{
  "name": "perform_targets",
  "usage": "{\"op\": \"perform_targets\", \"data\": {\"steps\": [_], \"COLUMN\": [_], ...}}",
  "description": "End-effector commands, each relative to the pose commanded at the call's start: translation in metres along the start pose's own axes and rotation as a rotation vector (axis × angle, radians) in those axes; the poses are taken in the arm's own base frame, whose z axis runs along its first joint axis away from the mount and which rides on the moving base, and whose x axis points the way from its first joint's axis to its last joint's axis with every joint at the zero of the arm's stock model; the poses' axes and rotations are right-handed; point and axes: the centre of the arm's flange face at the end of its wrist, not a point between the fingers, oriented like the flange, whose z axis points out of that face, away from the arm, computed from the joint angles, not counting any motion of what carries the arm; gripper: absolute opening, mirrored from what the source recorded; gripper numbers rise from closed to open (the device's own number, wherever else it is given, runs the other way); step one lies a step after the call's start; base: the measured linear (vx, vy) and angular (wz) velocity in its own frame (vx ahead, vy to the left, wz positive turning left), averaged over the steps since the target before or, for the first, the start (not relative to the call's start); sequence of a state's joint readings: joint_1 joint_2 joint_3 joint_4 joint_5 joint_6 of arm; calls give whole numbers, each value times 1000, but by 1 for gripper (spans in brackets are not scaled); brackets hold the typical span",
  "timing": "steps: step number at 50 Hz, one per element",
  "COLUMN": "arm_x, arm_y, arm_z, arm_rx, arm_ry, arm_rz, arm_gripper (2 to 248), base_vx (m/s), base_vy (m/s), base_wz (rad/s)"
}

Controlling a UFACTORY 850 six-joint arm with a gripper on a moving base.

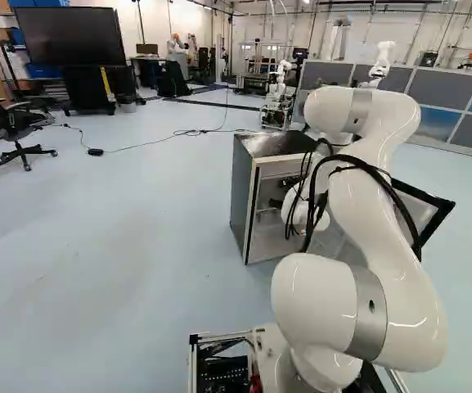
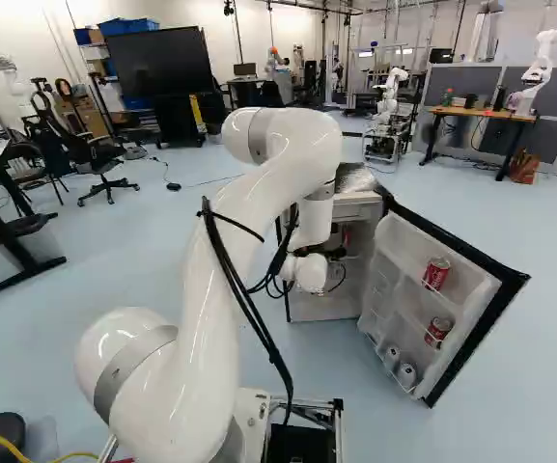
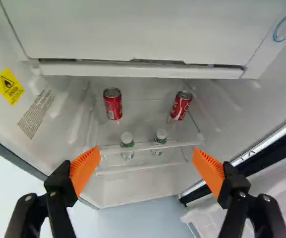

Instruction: Grab a drink from the fridge

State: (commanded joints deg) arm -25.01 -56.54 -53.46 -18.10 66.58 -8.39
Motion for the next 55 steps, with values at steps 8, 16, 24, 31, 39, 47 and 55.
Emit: {"op": "perform_targets", "data": {"steps": [8, 16, 24, 31, 39, 47, 55], "arm_x": [-8, -17, -26, -33, -40, -47, -54], "arm_y": [1, 2, 3, 3, 3, 2, 1], "arm_z": [9, 17, 26, 34, 43, 53, 63], "arm_rx": [-33, -65, -98, -128, -157, -183, -208], "arm_ry": [-11, -21, -30, -35, -28, -14, 2], "arm_rz": [16, 32, 47, 60, 70, 78, 84], "arm_gripper": [247, 247, 247, 247, 247, 247, 247], "base_vx": [0, 0, 0, 0, 0, 0, 0], "base_vy": [0, 0, 0, 0, 0, 0, 0], "base_wz": [0, 0, 0, 0, 0, 0, 0]}}
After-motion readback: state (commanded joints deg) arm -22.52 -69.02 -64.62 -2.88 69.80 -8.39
